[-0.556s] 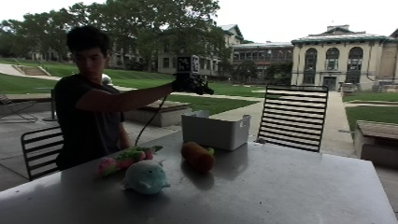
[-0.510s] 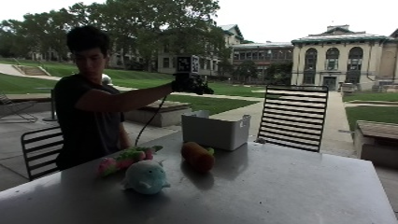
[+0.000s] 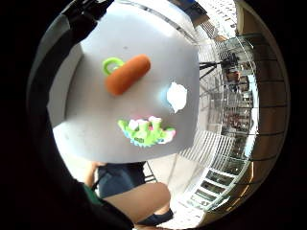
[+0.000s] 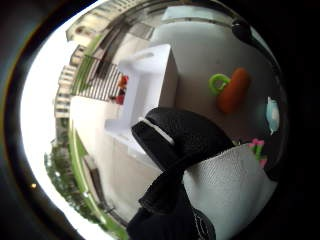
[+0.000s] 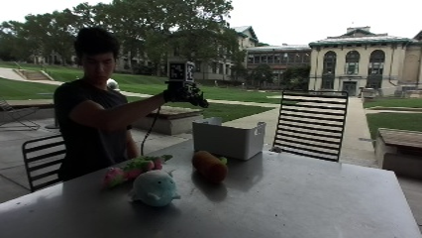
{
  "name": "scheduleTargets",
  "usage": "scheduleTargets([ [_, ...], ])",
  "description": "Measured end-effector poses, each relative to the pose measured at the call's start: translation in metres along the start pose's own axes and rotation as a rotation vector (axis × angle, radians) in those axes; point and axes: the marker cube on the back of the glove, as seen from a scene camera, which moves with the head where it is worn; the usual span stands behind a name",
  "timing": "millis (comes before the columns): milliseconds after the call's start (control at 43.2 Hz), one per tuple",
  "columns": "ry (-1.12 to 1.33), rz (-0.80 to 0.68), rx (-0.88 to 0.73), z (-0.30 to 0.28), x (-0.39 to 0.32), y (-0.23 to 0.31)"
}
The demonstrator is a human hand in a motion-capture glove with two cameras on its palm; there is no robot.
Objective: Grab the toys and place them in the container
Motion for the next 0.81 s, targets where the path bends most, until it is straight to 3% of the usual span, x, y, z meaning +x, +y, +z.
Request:
scheduleTargets([
  [93, -0.041, -0.137, -0.061, 0.009, 0.020, 0.018],
  [255, -0.041, -0.140, -0.059, 0.038, 0.078, 0.036],
  [440, -0.032, -0.094, -0.080, 0.074, 0.102, 0.068],
  [811, -0.080, 0.016, -0.234, 0.199, 0.148, 0.119],
])
